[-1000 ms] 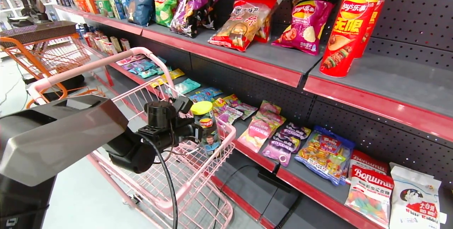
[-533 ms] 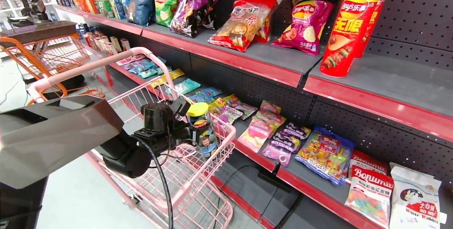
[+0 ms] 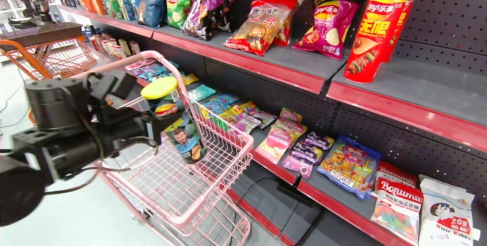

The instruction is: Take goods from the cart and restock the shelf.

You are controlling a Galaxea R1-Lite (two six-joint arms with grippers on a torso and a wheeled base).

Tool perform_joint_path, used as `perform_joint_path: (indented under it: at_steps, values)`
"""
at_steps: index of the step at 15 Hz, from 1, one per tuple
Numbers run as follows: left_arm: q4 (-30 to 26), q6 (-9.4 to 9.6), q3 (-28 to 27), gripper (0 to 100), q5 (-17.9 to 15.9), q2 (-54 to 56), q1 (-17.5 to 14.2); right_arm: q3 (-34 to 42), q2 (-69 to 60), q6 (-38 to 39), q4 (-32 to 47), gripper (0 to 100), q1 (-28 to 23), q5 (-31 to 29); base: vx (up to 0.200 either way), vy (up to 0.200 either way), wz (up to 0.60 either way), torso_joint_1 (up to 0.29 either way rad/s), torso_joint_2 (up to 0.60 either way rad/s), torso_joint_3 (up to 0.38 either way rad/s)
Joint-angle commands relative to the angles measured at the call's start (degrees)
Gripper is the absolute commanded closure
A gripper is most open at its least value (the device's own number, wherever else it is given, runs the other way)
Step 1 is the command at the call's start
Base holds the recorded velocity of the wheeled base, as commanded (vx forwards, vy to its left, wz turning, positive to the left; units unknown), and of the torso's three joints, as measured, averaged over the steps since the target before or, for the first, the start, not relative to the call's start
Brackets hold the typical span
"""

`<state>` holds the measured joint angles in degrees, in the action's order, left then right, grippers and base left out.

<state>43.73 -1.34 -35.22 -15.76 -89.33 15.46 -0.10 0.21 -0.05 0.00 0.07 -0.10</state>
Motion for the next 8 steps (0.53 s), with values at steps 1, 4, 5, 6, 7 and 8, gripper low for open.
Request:
perform_joint_path:
  at_steps: [1,4,5,6,7,8]
  values:
    - [-22.1,0.02,4.5,100,0.5,36.0,-3.5,0.0,0.0,0.0,0.0,0,0.0,0.0,0.000,0.000,0.00,0.000,0.00,0.000]
    - [-39.0,0.02,5.1,100,0.5,53.9,-8.7,0.0,0.0,0.0,0.0,0,0.0,0.0,0.000,0.000,0.00,0.024,-0.09,-0.053]
    - [-41.3,0.11,5.1,100,0.5,56.4,-9.4,0.0,0.0,0.0,0.0,0,0.0,0.0,0.000,0.000,0.00,0.105,-0.38,-0.237]
    - [-45.0,0.11,5.2,100,0.6,60.1,-10.6,0.0,0.0,0.0,0.0,0,0.0,0.0,0.000,0.000,0.00,0.144,-0.44,-0.286]
    - [-45.7,0.11,5.3,100,1.0,61.6,-11.4,0.0,0.0,0.0,0.0,0,0.0,0.0,0.000,0.000,0.00,0.144,-0.49,-0.315]
    - [-45.7,0.11,5.4,100,2.0,62.3,-11.6,0.0,0.0,0.0,0.0,0,0.0,0.0,0.000,0.000,0.00,0.193,-0.52,-0.344]
